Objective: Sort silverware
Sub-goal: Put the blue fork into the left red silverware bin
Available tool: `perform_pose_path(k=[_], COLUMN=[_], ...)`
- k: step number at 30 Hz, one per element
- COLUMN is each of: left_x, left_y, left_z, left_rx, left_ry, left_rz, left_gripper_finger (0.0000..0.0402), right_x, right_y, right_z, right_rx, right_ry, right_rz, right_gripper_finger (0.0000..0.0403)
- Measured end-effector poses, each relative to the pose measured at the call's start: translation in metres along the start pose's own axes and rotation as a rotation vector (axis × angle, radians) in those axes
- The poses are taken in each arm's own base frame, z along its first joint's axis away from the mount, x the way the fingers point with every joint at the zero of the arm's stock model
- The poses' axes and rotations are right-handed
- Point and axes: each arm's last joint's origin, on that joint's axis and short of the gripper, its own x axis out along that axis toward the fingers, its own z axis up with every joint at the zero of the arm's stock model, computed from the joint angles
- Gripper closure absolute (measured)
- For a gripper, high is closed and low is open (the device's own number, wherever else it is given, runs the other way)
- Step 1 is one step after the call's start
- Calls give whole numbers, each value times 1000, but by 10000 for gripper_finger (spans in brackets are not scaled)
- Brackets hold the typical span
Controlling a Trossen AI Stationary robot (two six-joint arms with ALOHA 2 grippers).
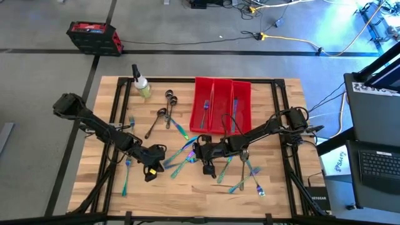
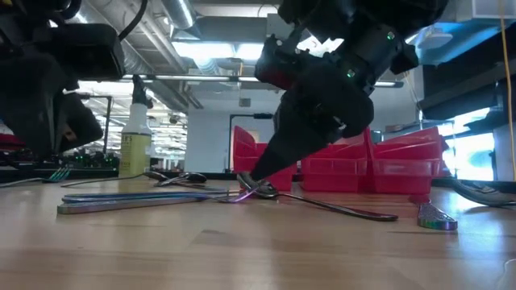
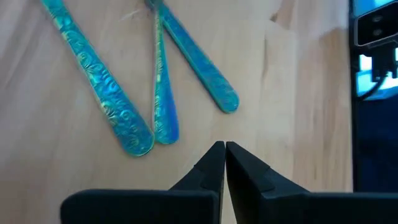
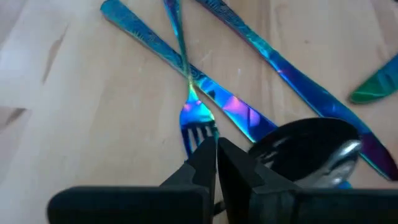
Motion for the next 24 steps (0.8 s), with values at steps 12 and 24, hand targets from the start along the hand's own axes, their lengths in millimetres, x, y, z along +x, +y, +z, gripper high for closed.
perform_pose_path(k=[12, 24], left_x=[0, -1], left_y=[2, 5], left_z=[-1, -5], left_rx=[-62, -342], left_ry=[-9, -49], left_rz=[34, 121], left_gripper_finger=[401, 352], right_x=[5, 6], right_y=[0, 0], right_z=[-5, -5], right_rx=[-6, -6], right_ry=[24, 28], right_rz=[12, 11], right_gripper_finger=[403, 403])
